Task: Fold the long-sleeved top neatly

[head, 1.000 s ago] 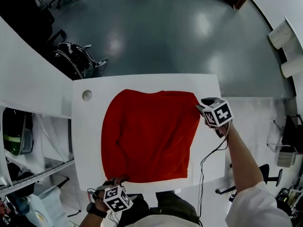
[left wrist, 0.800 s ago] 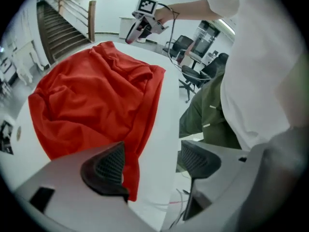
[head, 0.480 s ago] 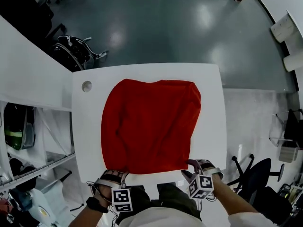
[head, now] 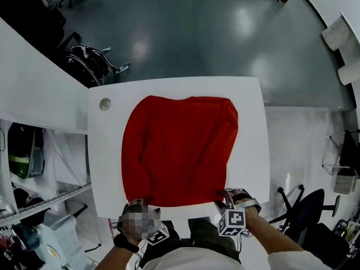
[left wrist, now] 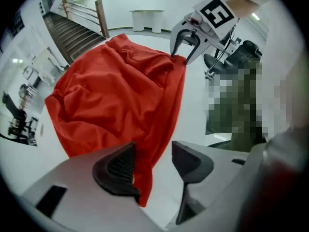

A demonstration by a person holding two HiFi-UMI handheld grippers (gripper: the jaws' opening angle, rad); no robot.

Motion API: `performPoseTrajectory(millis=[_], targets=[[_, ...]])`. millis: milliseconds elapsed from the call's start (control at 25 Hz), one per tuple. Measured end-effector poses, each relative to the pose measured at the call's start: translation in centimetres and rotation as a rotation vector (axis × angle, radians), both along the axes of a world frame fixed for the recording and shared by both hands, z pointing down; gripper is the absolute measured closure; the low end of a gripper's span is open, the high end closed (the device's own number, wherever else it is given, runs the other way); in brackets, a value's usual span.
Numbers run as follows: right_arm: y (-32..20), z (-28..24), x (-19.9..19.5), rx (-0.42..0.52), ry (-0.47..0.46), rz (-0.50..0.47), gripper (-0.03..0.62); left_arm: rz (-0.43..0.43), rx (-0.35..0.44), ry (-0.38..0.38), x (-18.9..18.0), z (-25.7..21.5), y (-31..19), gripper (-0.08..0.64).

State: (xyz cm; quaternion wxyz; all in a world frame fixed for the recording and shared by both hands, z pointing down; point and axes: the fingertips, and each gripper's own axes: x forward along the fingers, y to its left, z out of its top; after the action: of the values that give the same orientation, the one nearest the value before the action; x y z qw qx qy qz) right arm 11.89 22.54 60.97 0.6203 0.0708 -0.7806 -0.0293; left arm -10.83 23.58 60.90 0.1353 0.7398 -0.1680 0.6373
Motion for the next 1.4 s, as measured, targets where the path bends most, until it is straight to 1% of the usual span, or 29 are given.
performPoseTrajectory(millis=[40, 80, 120, 240, 280, 360, 400, 440, 480, 760, 1000, 1080, 1120, 1160, 1240, 1280, 1320, 1400], targets=[[-0.1, 0.1, 0.0, 0.006, 0.004, -0.003, 0.4, 0.0, 0.042, -0.043, -0.3, 0.2, -0.7, 0.354], [-0.2, 0.2, 0.0, 0.01, 0.007, -0.007, 0.402, 0.007, 0.069, -0.08, -0.6, 0.4, -1.2, 0.394], [-0.2, 0.3, 0.0, 0.013, 0.011, -0.011, 0.404, 0.021, 0.08, -0.105, -0.6, 0.6, -1.5, 0.407], [-0.2, 0.8, 0.0, 0.028, 0.03, -0.027, 0.413, 0.067, 0.082, -0.152, -0.6, 1.0, -1.6, 0.416], [-0.3, 0.9, 0.0, 0.039, 0.037, -0.033, 0.432, 0.077, 0.083, -0.169, -0.7, 1.1, -1.6, 0.423], [-0.2, 1.0, 0.2, 0.058, 0.044, -0.032, 0.466, 0.096, 0.088, -0.198, -1.1, 1.3, -1.5, 0.504], [-0.1, 1.1, 0.3, 0.063, 0.045, -0.023, 0.494, 0.101, 0.087, -0.206, -1.3, 1.4, -1.3, 0.515], [-0.1, 1.2, 0.5, 0.064, 0.044, -0.011, 0.512, 0.099, 0.081, -0.208, -1.4, 1.4, -1.2, 0.523], [0.0, 1.2, 0.7, 0.062, 0.043, 0.001, 0.517, 0.091, 0.073, -0.206, -1.5, 1.4, -1.0, 0.525], [0.5, 1.1, 2.4, 0.044, 0.064, 0.053, 0.523, 0.04, -0.006, -0.176, -2.0, 1.4, 0.3, 0.529], [1.5, 1.4, 2.6, 0.016, 0.058, 0.091, 0.528, 0.01, -0.021, -0.153, -2.3, 1.5, 0.7, 0.529], [1.5, 1.5, 2.4, -0.042, 0.031, 0.148, 0.519, -0.01, -0.044, -0.129, -2.2, 1.4, 0.7, 0.528], [1.5, 1.3, 2.3, -0.085, 0.006, 0.188, 0.496, -0.022, -0.063, -0.11, -2.2, 1.2, 0.8, 0.522], [1.4, 1.0, 2.2, -0.133, -0.027, 0.234, 0.461, -0.033, -0.089, -0.087, -2.1, 0.9, 1.0, 0.505], [0.9, -0.3, 2.4, -0.239, -0.112, 0.355, 0.433, -0.065, -0.166, -0.012, -1.8, -0.5, 1.4, 0.439], [0.5, -1.2, 2.7, -0.297, -0.161, 0.43, 0.423, -0.09, -0.215, 0.05, -1.6, -1.6, 1.5, 0.402], [-0.2, -2.0, 3.1, -0.353, -0.213, 0.509, 0.419, -0.115, -0.266, 0.128, -1.4, -3.0, 1.2, 0.378], [-2.5, -3.8, 4.4, -0.43, -0.318, 0.654, 0.416, -0.166, -0.355, 0.321, -1.0, -6.3, -0.4, 0.35]])
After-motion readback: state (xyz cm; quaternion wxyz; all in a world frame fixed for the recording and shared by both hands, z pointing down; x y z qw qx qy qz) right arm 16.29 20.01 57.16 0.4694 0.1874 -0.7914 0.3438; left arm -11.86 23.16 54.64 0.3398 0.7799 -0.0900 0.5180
